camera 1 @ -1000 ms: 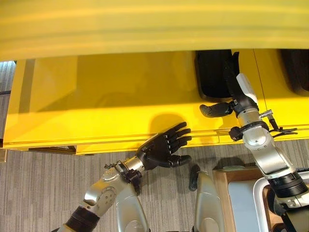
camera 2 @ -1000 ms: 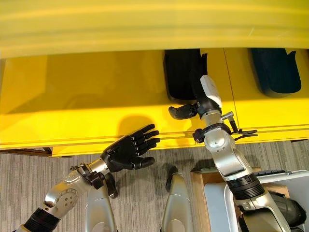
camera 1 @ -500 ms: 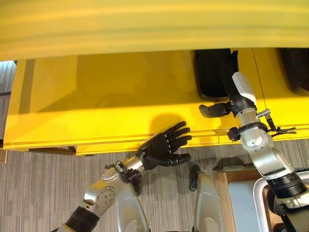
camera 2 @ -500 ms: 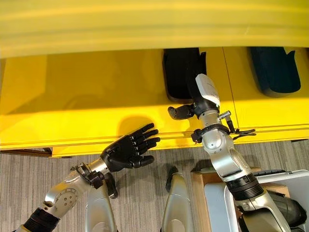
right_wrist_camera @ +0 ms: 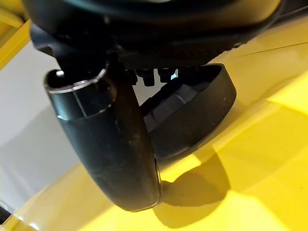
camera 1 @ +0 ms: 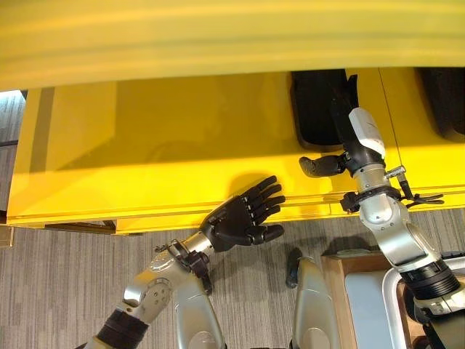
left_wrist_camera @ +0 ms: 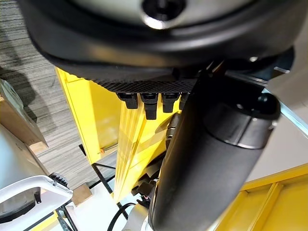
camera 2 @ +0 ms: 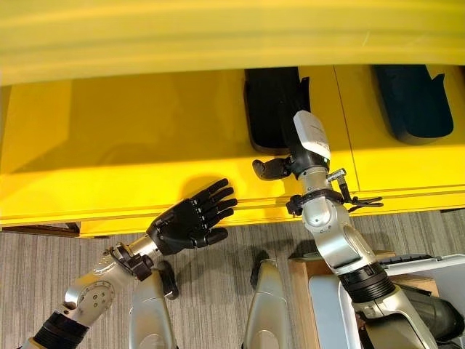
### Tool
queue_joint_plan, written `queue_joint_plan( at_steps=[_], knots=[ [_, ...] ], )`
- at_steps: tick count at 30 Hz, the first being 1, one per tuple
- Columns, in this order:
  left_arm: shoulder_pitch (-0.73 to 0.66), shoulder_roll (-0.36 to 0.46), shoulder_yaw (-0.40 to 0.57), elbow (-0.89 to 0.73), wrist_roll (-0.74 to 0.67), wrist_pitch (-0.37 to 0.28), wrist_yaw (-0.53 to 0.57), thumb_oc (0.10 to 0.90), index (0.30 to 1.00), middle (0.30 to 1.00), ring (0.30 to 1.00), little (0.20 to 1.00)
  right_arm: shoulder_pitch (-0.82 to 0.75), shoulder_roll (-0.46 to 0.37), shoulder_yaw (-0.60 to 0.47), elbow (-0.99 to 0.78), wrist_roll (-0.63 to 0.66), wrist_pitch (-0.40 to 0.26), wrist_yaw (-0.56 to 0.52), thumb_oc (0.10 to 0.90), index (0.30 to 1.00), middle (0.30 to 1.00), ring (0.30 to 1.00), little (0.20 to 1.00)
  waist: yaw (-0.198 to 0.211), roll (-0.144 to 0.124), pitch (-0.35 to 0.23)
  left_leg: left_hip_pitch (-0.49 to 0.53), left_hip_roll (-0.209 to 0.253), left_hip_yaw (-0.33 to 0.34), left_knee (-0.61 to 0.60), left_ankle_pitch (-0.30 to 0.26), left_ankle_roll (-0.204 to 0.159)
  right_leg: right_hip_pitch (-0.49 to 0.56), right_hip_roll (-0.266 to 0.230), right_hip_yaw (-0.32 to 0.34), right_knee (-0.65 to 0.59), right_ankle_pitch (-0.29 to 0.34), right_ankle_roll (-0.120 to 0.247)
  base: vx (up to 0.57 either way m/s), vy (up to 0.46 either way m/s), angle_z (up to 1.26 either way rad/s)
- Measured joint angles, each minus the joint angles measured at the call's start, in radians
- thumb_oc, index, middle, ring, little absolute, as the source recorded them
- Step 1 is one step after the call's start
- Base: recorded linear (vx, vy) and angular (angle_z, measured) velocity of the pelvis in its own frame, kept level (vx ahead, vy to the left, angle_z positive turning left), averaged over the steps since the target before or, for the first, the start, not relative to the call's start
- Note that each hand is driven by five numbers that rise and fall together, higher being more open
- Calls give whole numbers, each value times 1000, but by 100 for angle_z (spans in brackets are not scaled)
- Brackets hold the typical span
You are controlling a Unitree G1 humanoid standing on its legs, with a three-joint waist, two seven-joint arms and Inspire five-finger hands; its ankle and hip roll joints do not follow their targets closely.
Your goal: Move parts from the plastic box to the shelf.
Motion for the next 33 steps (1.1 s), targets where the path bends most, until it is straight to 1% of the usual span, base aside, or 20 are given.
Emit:
queue_joint_plan(
  at_steps=[10, 14, 18, 20, 23, 27, 33],
  knots=[
    [7, -8, 0, -9, -2, 1, 3, 900, 1000, 1000, 1000, 1000, 43, 0, -2, -1, -17, -32, -98, 900, 1000, 1000, 1000, 1000, -3, 3, 1, 0, 0, 0, 1, -2, -2, -4, -1, 1, 9, -7, 0, 0, 0, 0],
    [7, -10, -1, -16, -2, 4, 3, 900, 1000, 1000, 1000, 1000, 48, 0, -8, -1, -17, -32, -140, 900, 1000, 1000, 1000, 1000, -6, 14, 7, 0, 0, 1, 7, -7, -2, -4, -1, 3, 11, -9, 1, 0, 0, 0],
    [7, -11, -3, -24, -2, 8, 4, 900, 1000, 1000, 1000, 1000, 49, 0, -8, -1, -24, -34, -151, 900, 1000, 1000, 1000, 1000, -21, 19, 10, 0, 2, 3, 17, -15, -2, -6, -1, 7, 17, -11, 4, 0, 0, 0],
    [7, -11, -3, -28, -2, 10, 4, 900, 1000, 1000, 1000, 1000, 49, 0, -8, -2, -68, -33, -162, 900, 1000, 1000, 1000, 1000, -26, 19, 10, 0, 2, 5, 20, -19, -2, -7, -1, 10, 17, -12, 4, 7, 12, -4],
    [4, -11, -3, -29, -4, 10, -2, 900, 1000, 1000, 1000, 1000, 57, -1, -9, -2, -171, -36, -200, 900, 1000, 1000, 1000, 1000, -29, 19, 10, 2, 3, 8, 20, -21, -2, -8, 0, 13, 17, -10, 7, 35, 17, -3],
    [4, -11, -3, -29, -4, 10, -4, 900, 1000, 1000, 1000, 1000, 70, -2, -11, -2, -215, -67, -239, 900, 1000, 1000, 1000, 1000, -29, 19, 9, 3, 5, 8, 20, -22, -3, -8, 1, 13, 19, -10, 7, 15, 0, -1],
    [7, -14, -5, -28, -41, 13, 18, 900, 1000, 1000, 1000, 1000, 76, -2, -11, -21, -216, -85, -284, 900, 1000, 1000, 1000, 1000, -27, 19, 9, 8, 5, 8, 21, -21, -3, -8, 1, 15, 27, -11, 7, 0, 0, 0]
  ],
)
